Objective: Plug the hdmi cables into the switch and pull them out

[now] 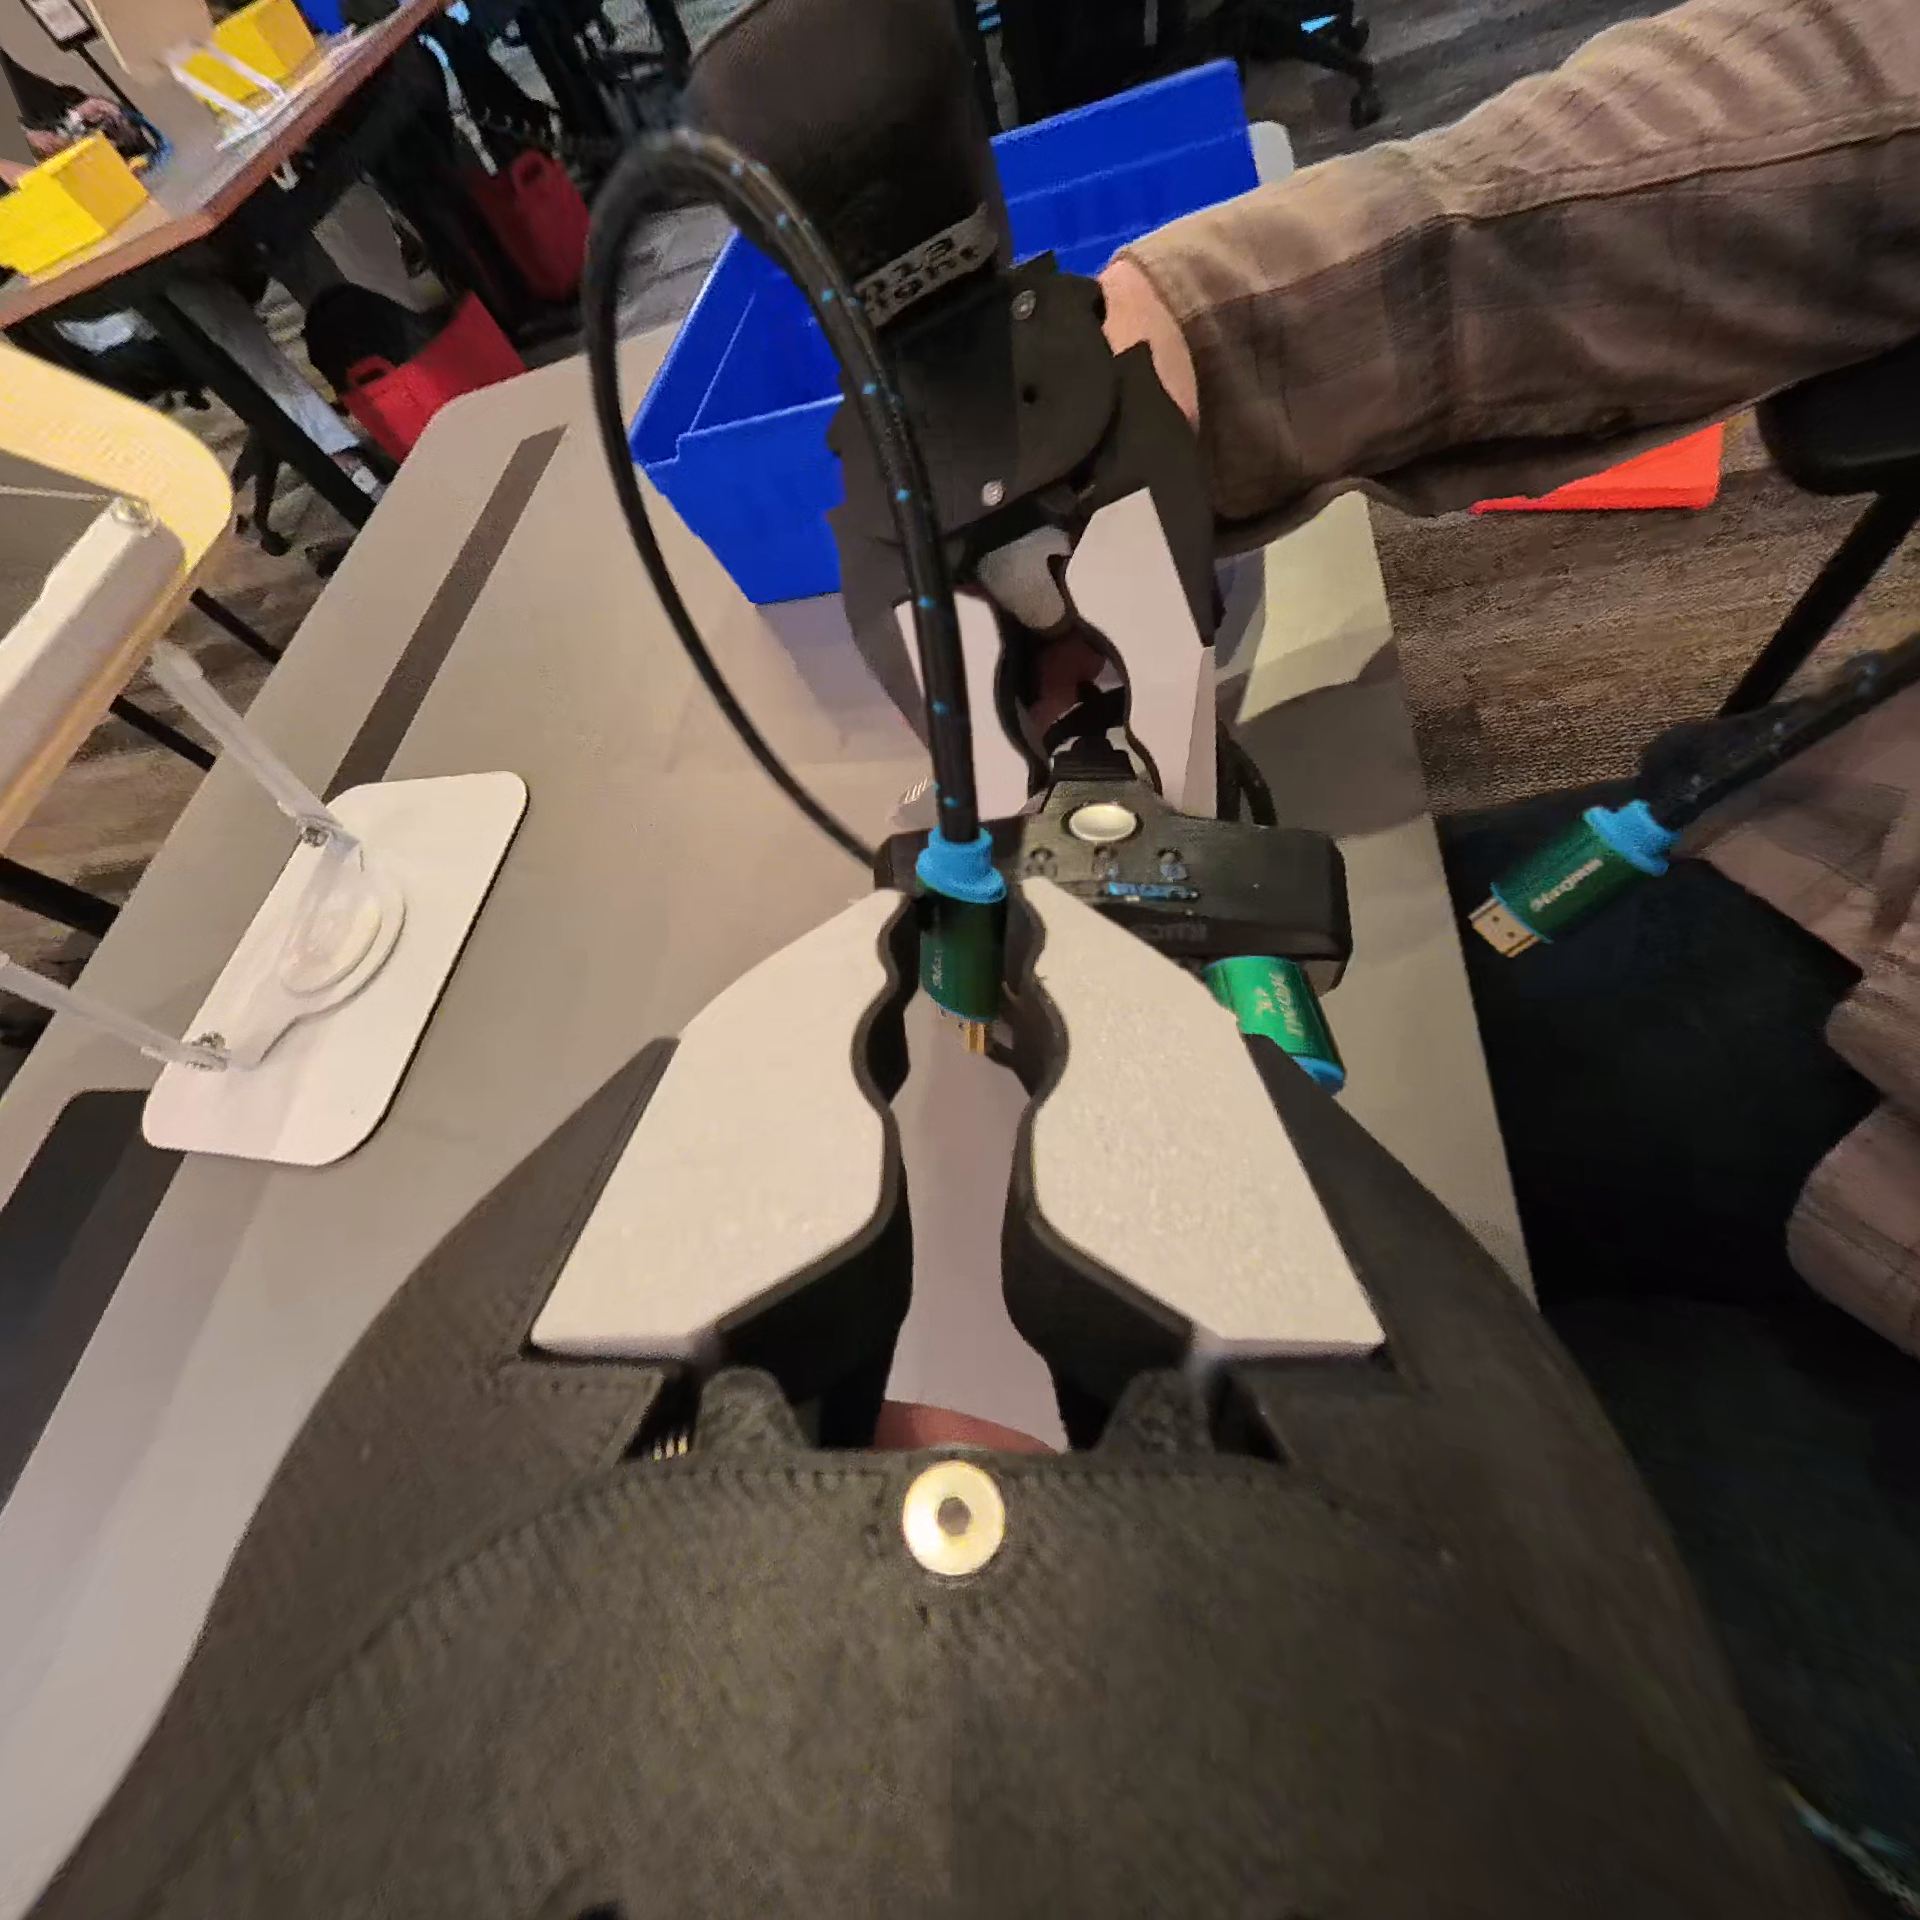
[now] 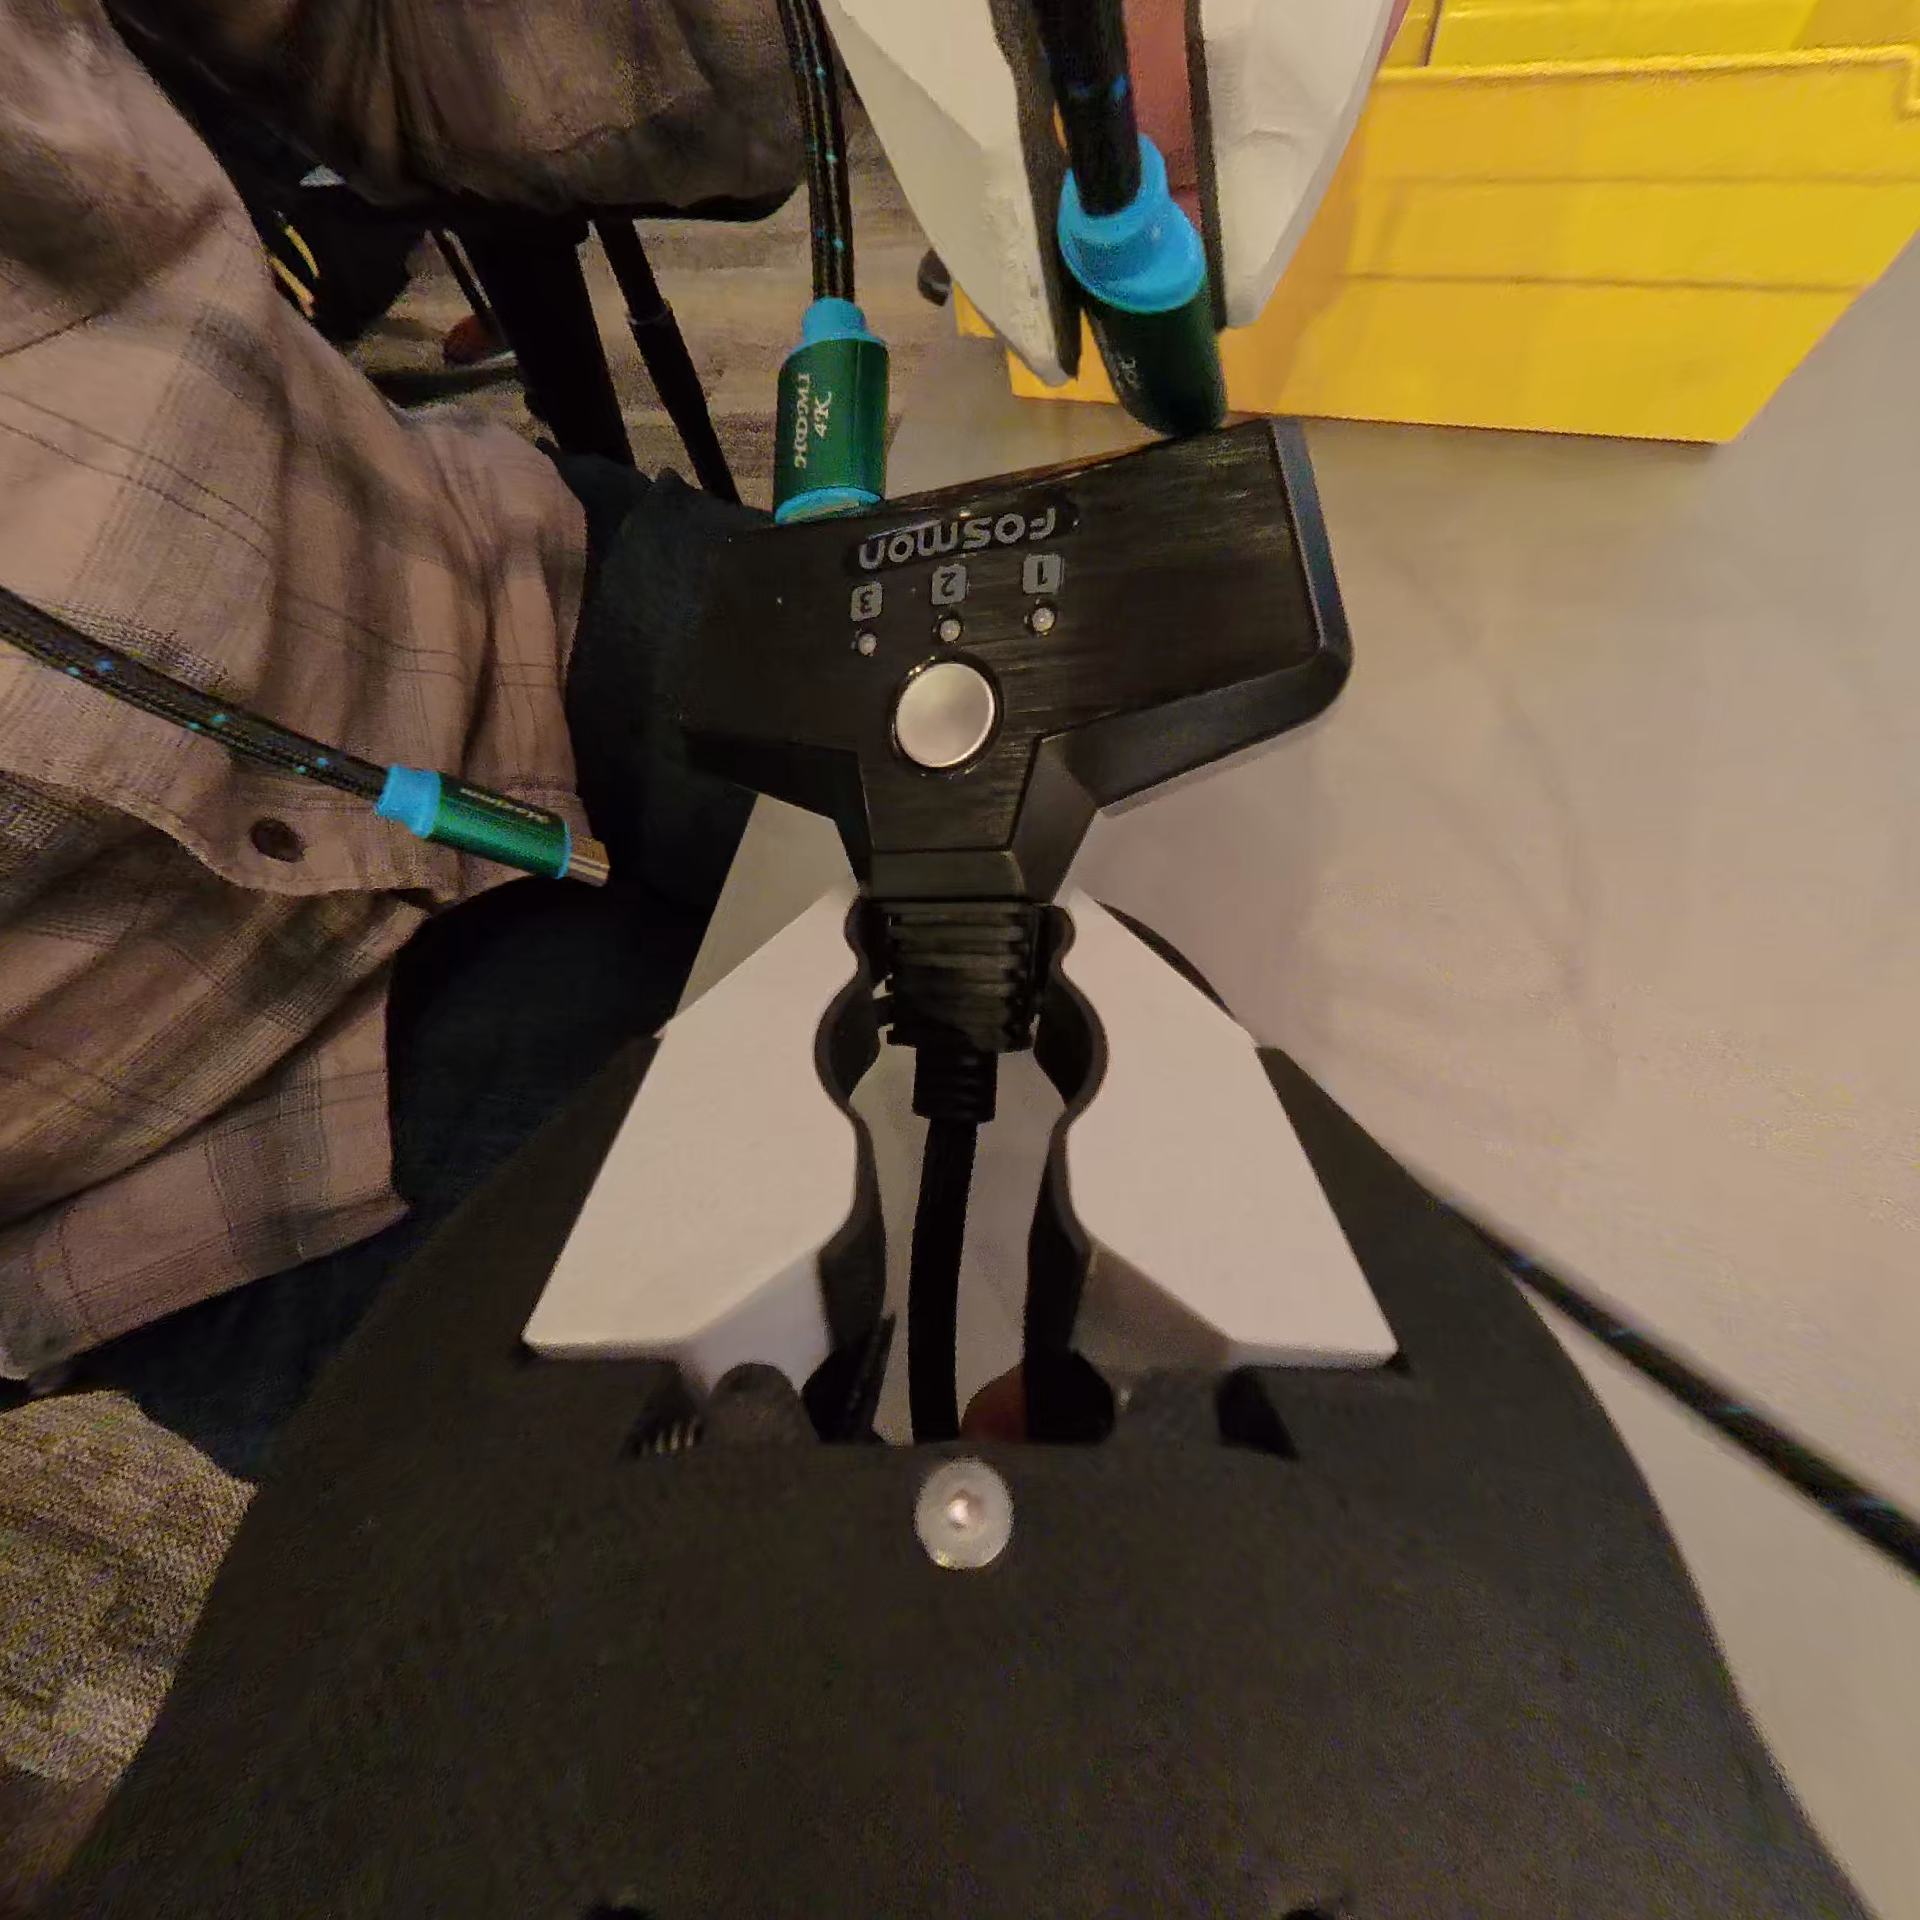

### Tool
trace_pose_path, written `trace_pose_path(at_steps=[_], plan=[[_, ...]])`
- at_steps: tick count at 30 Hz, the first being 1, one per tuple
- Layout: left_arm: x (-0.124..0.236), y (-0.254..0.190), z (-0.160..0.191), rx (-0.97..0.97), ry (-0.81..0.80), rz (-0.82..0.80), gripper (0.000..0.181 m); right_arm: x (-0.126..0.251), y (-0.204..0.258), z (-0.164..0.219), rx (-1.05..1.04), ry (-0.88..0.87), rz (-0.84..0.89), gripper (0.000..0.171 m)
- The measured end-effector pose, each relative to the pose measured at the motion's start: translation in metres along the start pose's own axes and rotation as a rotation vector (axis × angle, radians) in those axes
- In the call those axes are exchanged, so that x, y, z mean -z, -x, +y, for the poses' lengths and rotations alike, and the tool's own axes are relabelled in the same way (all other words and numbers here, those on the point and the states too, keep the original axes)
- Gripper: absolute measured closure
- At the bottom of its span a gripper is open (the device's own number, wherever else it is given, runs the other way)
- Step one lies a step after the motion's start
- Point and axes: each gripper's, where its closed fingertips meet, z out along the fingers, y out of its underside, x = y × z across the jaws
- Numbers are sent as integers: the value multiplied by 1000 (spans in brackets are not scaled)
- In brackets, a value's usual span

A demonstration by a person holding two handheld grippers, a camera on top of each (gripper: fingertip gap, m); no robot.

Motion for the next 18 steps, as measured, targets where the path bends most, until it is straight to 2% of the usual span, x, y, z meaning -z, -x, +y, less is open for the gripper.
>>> trace_pose_path(at_steps=[7, 13, 18], plan=[[-11, 12, 10, 99, -26, -42, 169, 1, -14, 11, -26, 23, 63, 149], [-12, 34, 15, 273, -83, -119, 170, 1, -26, 25, -34, 69, 117, 152], [-15, 52, 32, 352, -45, -215, 170, 0, -46, 49, -56, 163, 208, 155]])
